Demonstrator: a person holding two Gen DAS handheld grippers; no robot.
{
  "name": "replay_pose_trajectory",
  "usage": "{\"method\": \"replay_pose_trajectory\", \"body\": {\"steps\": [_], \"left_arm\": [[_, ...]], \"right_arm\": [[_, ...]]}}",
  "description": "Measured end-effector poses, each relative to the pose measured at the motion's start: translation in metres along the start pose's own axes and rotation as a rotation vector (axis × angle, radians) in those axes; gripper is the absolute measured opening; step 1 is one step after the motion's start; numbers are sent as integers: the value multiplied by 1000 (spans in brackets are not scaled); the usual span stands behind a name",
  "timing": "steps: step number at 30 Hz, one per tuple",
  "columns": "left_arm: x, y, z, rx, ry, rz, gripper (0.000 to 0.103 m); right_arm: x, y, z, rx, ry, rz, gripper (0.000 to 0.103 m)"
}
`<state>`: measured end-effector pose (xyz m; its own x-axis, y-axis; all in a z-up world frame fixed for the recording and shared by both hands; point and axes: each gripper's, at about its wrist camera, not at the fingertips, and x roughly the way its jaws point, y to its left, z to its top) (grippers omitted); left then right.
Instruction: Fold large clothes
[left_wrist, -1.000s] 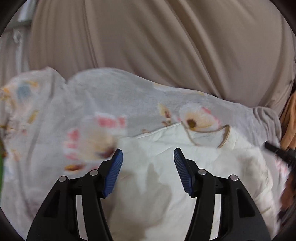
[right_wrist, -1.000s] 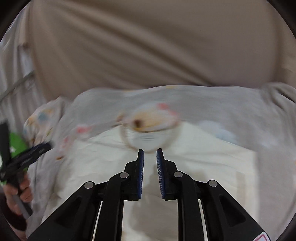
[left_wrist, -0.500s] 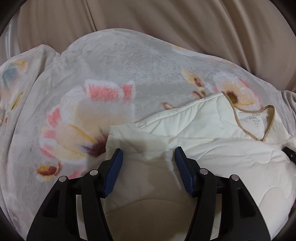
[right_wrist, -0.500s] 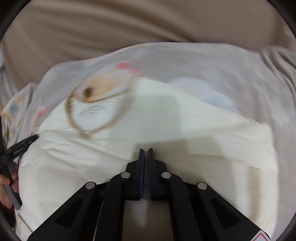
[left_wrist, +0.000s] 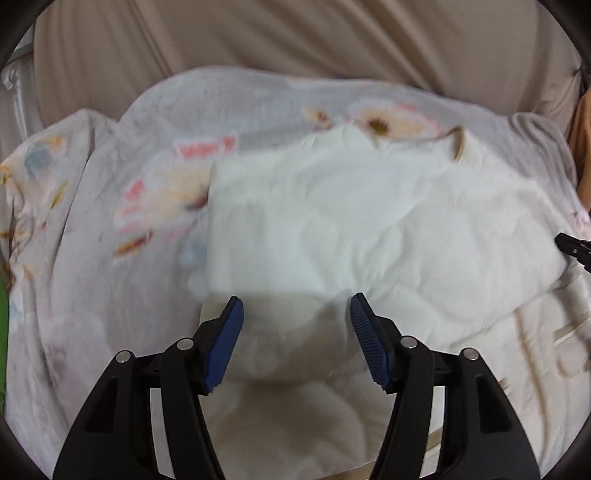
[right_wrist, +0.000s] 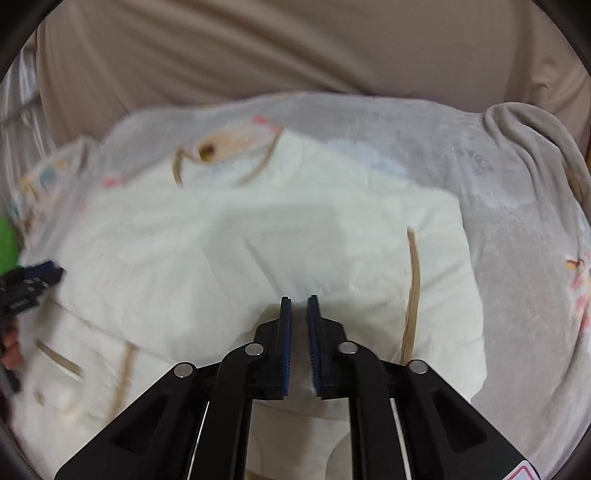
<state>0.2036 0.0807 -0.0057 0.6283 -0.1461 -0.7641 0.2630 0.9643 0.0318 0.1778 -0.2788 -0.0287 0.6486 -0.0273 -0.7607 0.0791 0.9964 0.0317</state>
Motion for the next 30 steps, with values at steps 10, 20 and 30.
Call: {"method": "replay_pose_trajectory", "body": {"steps": [10, 20, 30], "left_arm": [[-54, 60, -54, -156, 13, 29, 61], [-145, 60, -173, -272, 103, -277, 83], [-139, 35, -199, -302, 146, -347, 71]], "right_arm": [[-83, -75, -69, 141, -59, -168, 13], [-206, -102, -240, 321, -50, -6, 53], [-188, -75, -273, 410, -30, 190, 56]]}}
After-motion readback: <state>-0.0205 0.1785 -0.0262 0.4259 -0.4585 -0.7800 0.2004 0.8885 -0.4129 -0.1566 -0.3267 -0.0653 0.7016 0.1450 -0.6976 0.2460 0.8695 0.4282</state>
